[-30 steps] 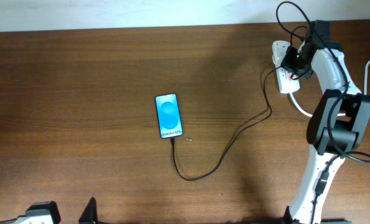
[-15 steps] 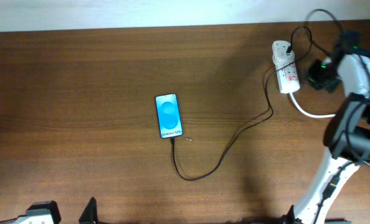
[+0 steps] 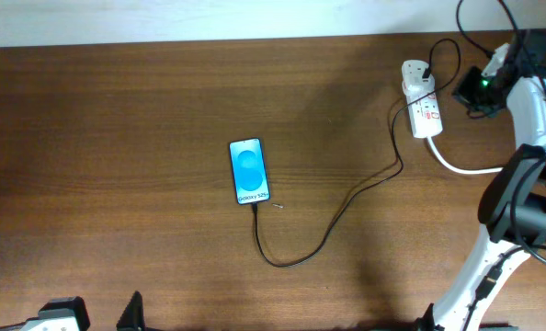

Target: Plug charger to phone and switch on socket

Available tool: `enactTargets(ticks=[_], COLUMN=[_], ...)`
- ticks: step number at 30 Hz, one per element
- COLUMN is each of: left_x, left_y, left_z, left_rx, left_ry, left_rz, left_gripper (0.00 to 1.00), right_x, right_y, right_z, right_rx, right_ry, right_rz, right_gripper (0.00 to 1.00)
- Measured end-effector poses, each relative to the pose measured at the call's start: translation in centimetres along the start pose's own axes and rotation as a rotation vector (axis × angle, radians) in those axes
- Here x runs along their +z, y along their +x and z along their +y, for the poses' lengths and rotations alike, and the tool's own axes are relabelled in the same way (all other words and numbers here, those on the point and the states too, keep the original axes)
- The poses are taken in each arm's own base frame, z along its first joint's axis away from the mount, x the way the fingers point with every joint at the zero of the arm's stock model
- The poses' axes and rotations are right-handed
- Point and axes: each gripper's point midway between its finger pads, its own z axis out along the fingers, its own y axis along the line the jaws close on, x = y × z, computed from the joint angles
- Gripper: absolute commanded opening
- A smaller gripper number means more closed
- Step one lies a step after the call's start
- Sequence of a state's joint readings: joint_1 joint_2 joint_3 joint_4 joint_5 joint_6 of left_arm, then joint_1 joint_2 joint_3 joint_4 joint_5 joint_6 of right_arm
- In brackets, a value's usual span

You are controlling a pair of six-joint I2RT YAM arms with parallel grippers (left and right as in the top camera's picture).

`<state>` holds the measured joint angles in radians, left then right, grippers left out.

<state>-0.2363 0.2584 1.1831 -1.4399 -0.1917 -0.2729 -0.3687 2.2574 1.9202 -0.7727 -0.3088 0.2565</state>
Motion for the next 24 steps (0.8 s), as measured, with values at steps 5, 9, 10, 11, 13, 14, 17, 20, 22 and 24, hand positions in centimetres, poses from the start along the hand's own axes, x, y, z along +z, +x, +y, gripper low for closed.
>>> enactTargets(ticks=[5,9,10,11,13,14,17,20,22,24], left_x=[0.0,0.0,0.0,0.0,0.0,0.0,0.0,0.0,0.0,0.0], left_y=[0.0,0.0,0.0,0.0,0.0,0.0,0.0,0.0,0.0,0.0], left_z=[0.0,0.0,0.0,0.0,0.0,0.0,0.0,0.0,0.0,0.0], left_rx=[0.000,0.000,0.000,0.000,0.000,0.000,0.000,0.000,0.000,0.000], left_ry=[0.000,0.000,0.000,0.000,0.000,0.000,0.000,0.000,0.000,0.000], left_rz=[0.000,0.000,0.000,0.000,0.000,0.000,0.000,0.000,0.000,0.000], left_gripper=[0.99,0.99,0.99,0.99,0.99,0.99,0.99,0.99,0.99,0.99], right_x=[2.1,3.8,4.2,4.6,5.2,5.5,5.9,6.1,6.1,6.1], right_y=[0.6,0.9,1.0,1.0,1.1,1.2,1.0,0.9,0.5,0.2], right_z=[0.3,-0.3,-0.5,-0.5,-0.2,0.1,1.6,2.0,1.9,2.0], right_rx=[-0.021,-0.025,-0.023,-0.022,-0.028,-0.036,-0.065,-0.078,-0.083,-0.086], right_ry=[0.012,0.033,0.037,0.036,0.032,0.028,0.011,0.020,0.026,0.030], right_rz=[0.013,0.014,0.016,0.017,0.013,0.013,-0.005,-0.017,-0.036,-0.048], right_gripper=[0.04,0.04,0.04,0.04,0.04,0.04,0.04,0.04,0.04,0.04])
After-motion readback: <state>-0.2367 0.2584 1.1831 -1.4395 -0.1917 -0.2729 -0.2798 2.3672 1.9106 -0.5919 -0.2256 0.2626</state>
